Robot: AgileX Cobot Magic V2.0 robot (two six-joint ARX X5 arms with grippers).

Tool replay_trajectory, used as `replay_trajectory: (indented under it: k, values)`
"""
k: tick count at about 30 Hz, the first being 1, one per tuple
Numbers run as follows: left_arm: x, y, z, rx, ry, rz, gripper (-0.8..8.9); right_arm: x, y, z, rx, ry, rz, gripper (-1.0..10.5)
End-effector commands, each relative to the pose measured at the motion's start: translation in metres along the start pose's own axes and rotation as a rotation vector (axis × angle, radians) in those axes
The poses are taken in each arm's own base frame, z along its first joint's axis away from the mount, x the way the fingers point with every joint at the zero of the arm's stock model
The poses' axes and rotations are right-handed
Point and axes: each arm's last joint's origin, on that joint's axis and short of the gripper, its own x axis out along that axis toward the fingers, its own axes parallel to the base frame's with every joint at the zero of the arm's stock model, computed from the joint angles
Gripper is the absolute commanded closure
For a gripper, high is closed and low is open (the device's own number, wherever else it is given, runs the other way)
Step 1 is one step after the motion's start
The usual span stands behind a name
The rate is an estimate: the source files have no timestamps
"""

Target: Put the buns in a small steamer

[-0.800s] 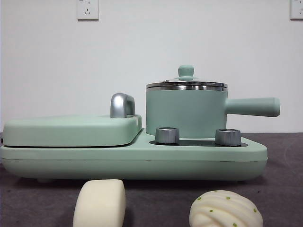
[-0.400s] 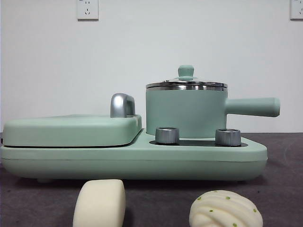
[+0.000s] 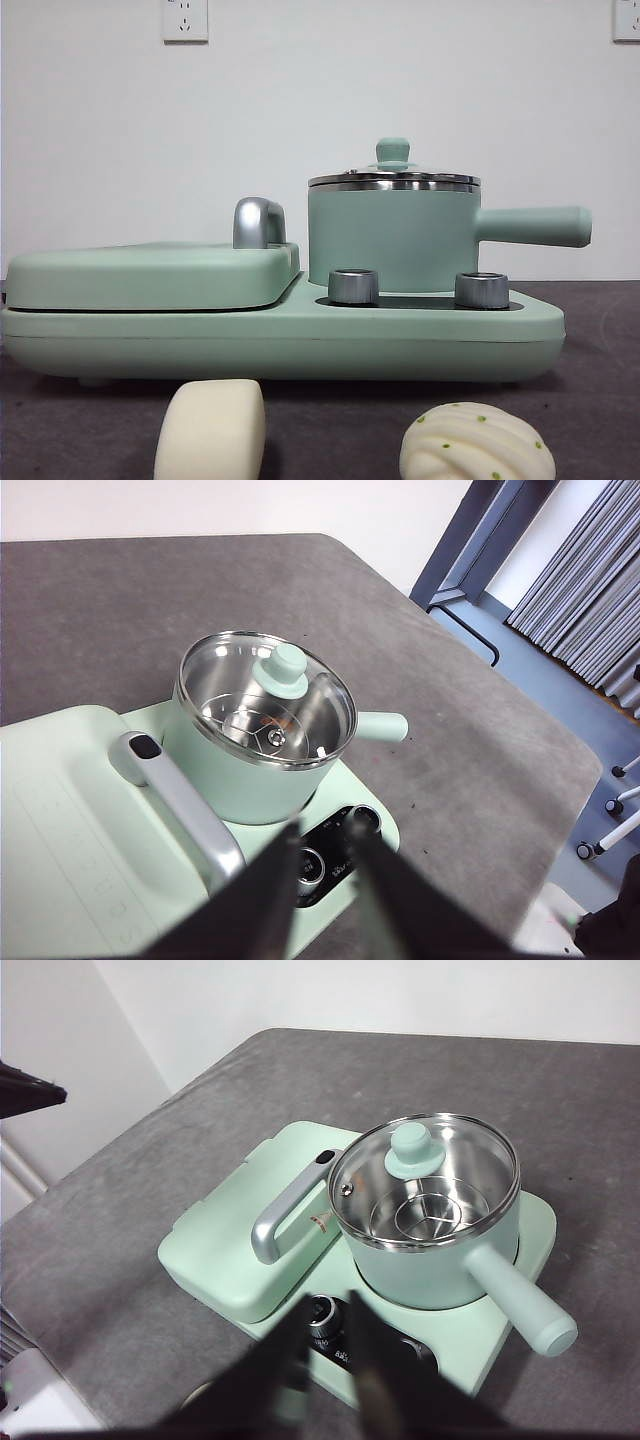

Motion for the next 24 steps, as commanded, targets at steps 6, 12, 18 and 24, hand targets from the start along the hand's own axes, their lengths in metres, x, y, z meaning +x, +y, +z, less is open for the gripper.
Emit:
replay_trajectory:
  k: [6, 12, 18, 24]
  values:
    - [0.001, -0.001, 0.007, 0.02, -0.015, -0.01, 3.13, -0.002, 0.002, 0.004, -0.015, -0.008, 0.002, 5.3]
    - [0.003, 0.0, 0.006, -0.006, -0.01, -0.011, 3.17, -0.002, 0.002, 0.004, -0.015, -0.009, 0.002, 5.3]
    - [0.013, 0.006, 0.007, -0.058, 0.02, -0.006, 3.17, -0.002, 0.002, 0.004, -0.014, -0.008, 0.002, 5.3]
    - [0.04, 0.017, 0.018, -0.078, 0.084, -0.013, 3.17, -0.002, 0.002, 0.004, -0.015, -0.009, 0.002, 5.3]
